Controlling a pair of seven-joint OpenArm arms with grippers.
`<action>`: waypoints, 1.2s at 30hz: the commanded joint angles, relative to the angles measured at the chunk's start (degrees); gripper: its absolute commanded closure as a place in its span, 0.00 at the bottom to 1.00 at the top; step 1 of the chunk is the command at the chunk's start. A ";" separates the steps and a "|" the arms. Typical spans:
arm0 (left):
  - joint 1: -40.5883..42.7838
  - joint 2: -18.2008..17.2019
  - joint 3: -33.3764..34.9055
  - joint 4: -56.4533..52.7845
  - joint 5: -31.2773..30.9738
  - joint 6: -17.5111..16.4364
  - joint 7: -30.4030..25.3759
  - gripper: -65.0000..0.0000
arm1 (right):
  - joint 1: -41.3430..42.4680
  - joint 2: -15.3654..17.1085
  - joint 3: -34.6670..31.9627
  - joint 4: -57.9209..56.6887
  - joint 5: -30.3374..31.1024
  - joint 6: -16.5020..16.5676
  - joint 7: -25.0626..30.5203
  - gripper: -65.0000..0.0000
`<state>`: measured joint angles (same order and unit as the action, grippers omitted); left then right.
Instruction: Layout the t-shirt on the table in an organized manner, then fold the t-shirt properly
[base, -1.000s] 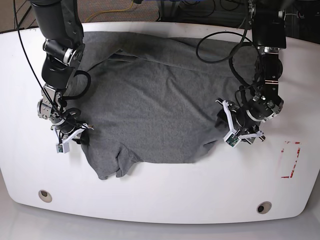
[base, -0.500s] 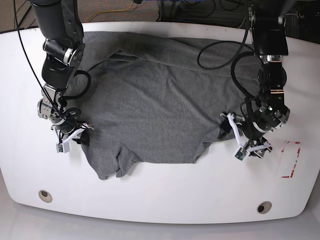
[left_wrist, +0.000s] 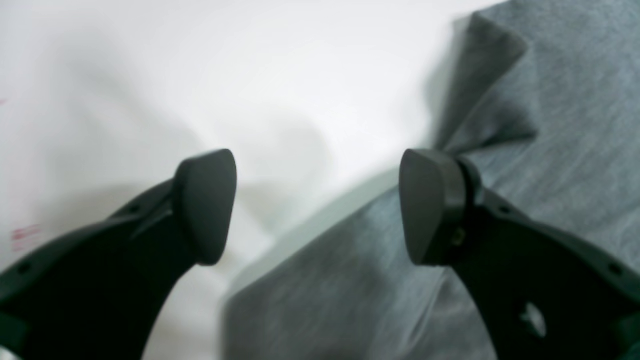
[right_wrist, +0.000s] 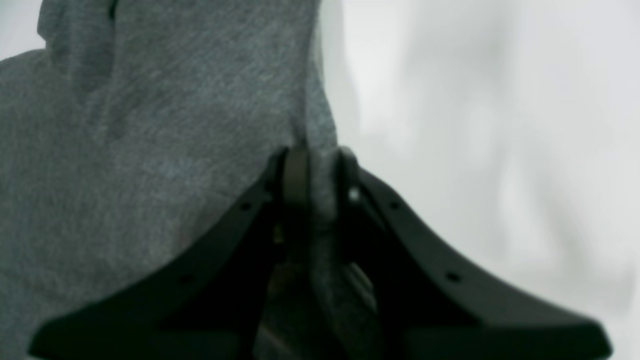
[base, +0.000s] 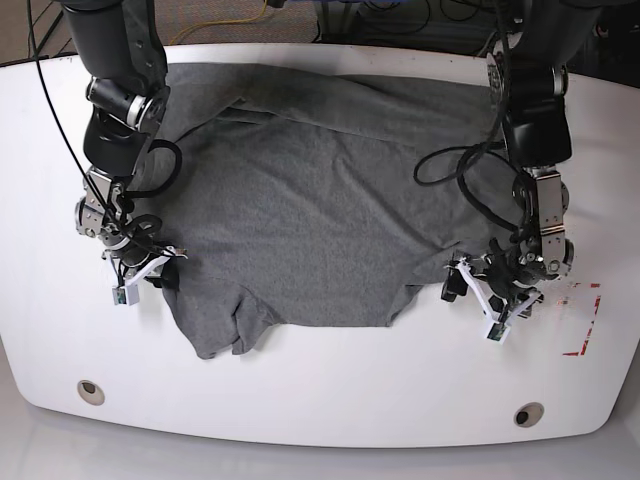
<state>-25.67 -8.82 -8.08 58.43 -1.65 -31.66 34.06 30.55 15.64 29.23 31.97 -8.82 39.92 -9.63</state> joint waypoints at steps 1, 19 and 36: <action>-2.94 -0.72 -0.23 -3.18 -0.50 -0.03 -1.84 0.26 | 1.32 0.14 0.09 0.78 0.07 0.08 -0.17 0.86; -2.59 -0.98 3.72 -3.53 -0.59 -7.42 3.43 0.84 | 1.32 -0.30 0.09 0.78 0.07 0.08 -0.09 0.86; 4.35 -1.07 3.99 16.60 -0.50 -7.59 6.95 0.94 | 1.32 -0.30 0.09 0.78 0.07 0.08 -0.09 0.86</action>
<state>-20.36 -9.52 -3.97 72.71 -1.56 -39.53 41.65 30.55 14.76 29.30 31.99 -8.75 39.92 -9.41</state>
